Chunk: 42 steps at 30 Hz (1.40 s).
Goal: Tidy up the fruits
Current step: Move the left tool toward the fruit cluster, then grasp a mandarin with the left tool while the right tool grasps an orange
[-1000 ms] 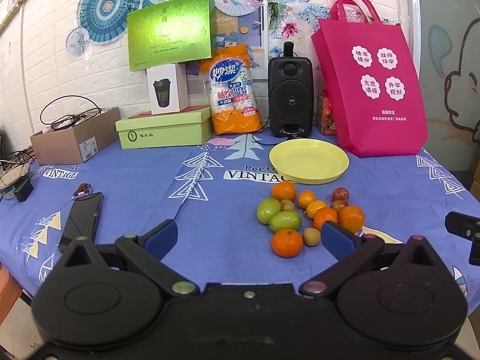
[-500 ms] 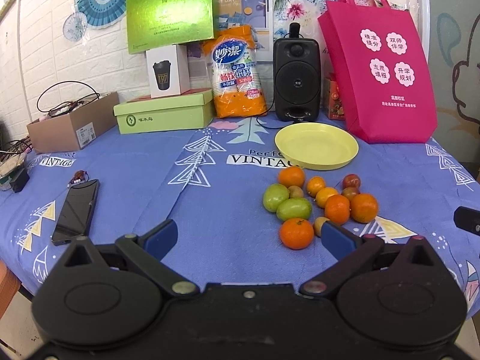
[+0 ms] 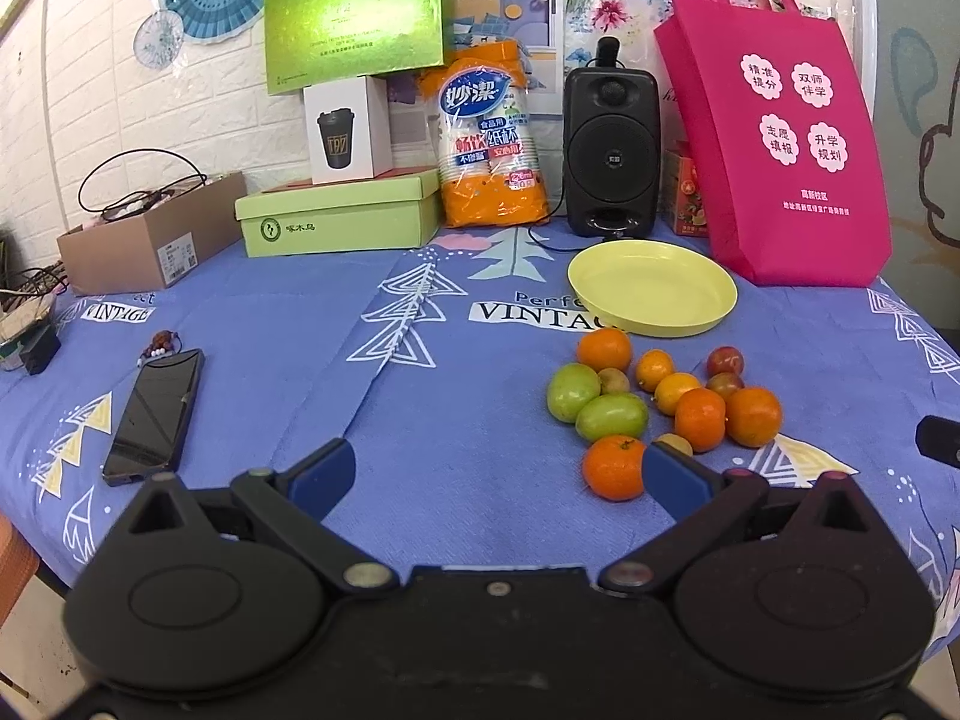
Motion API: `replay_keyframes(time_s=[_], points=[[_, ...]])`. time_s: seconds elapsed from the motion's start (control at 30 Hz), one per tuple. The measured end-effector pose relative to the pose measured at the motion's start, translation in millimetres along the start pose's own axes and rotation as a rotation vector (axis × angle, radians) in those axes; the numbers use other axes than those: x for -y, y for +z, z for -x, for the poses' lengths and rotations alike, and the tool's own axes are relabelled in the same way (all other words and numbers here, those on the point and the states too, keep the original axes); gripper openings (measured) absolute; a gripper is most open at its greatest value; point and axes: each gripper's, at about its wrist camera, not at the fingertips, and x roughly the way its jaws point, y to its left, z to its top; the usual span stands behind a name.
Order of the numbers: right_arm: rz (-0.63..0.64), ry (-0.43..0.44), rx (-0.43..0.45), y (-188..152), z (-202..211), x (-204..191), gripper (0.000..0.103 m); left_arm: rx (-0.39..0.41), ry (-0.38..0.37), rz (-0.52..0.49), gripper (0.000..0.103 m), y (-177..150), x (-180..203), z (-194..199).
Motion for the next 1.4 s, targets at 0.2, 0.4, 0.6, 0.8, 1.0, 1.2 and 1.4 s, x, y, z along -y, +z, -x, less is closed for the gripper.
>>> replay_keyframes(time_s=[0.2, 0.4, 0.6, 0.8, 1.0, 1.2, 1.4], points=[[-0.009, -0.028, -0.019, 3, -10, -1, 0.103, 0.006, 0.0, -0.011, 0.103, -2, -1, -4], [0.0, -0.046, -0.038, 3, -23, -4, 0.103, 0.013, -0.019, -0.009, 0.103, -4, -7, -14], [-0.008, 0.017, -0.035, 2, -34, -2, 0.103, 0.028, -0.096, -0.008, 0.103, -5, -12, -27], [-0.029, 0.16, 0.041, -2, -39, 6, 0.103, -0.023, -0.163, 0.006, 0.103, -5, -15, -50], [0.067, 0.202, 0.047, 0, -52, -5, 0.103, -0.034, -0.165, -0.074, 0.103, -10, 1, -66], [0.09, 0.264, 0.023, -4, -70, -8, 0.103, -0.061, -0.183, -0.072, 0.09, -16, 8, -85], [0.167, 0.273, 0.021, -10, -85, -18, 0.098, -0.078, -0.27, -0.114, 0.077, -25, 26, -102]])
